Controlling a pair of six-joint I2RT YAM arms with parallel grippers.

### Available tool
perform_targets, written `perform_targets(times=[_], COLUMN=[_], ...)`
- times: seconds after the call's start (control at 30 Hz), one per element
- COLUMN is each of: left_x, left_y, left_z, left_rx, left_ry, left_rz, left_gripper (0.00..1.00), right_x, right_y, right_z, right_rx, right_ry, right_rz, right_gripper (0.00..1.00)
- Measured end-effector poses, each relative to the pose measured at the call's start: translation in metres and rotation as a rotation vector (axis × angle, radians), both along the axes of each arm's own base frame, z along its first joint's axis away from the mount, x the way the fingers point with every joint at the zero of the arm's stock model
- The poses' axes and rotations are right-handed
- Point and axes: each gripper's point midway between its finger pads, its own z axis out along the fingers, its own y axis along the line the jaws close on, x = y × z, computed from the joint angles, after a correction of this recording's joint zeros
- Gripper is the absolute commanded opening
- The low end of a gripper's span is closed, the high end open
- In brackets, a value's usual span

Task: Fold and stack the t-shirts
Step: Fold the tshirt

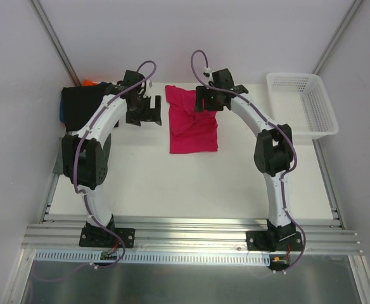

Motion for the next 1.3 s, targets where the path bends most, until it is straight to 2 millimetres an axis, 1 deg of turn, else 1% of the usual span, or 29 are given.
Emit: perform_targets(times=[0.07,0.17,0.27,0.33,0.37,0.43,0.5,0.57,0.7,0.77,0.93,1.03,1.17,1.3], left_x=[-0.002,-0.002,0.007,0.013,0.017,0.023,0.026,0.024,0.017,0.01,-0.002,-0.002,0.0,0.0], left_y=[-0.01,-0.026,-0.045,-0.057,-0.063,-0.072,-0.082,-0.094,-0.118,-0.128,-0.147,-0.148,-0.145,-0.137], left_z=[-0.009,-0.034,-0.067,-0.086,-0.093,-0.099,-0.099,-0.093,-0.085,-0.084,-0.077,-0.074,-0.073,-0.07], left_rx=[-0.047,-0.11,-0.18,-0.226,-0.249,-0.279,-0.304,-0.327,-0.346,-0.347,-0.347,-0.346,-0.337,-0.321], left_ry=[0.038,0.124,0.215,0.264,0.281,0.291,0.293,0.287,0.277,0.281,0.28,0.273,0.262,0.252], left_rz=[-0.02,-0.055,-0.092,-0.115,-0.124,-0.14,-0.158,-0.181,-0.234,-0.257,-0.3,-0.304,-0.294,-0.279], left_gripper=[0.94,0.96,0.99,0.99,0.99,0.99,0.99,0.98,0.92,0.84,0.83,0.83,0.83,0.83], right_x=[-0.014,-0.034,-0.059,-0.076,-0.084,-0.097,-0.105,-0.108,-0.103,-0.099,-0.093,-0.092,-0.091,-0.089], right_y=[-0.003,-0.004,-0.003,-0.003,-0.004,-0.007,-0.01,-0.013,-0.024,-0.03,-0.039,-0.041,-0.043,-0.05], right_z=[0.0,0.001,0.001,-0.004,-0.007,-0.014,-0.02,-0.023,-0.018,-0.014,-0.009,-0.009,-0.009,-0.008], right_rx=[0.001,0.025,0.07,0.092,0.099,0.1,0.097,0.094,0.101,0.106,0.114,0.115,0.117,0.121], right_ry=[0.031,0.076,0.141,0.195,0.218,0.262,0.29,0.301,0.291,0.282,0.268,0.268,0.269,0.271], right_rz=[0.008,0.025,0.037,0.045,0.048,0.048,0.046,0.042,0.019,0.006,-0.016,-0.021,-0.026,-0.043], right_gripper=[0.7,0.7,0.7,0.7,0.7,0.71,0.71,0.71,0.71,0.71,0.71,0.71,0.71,0.71])
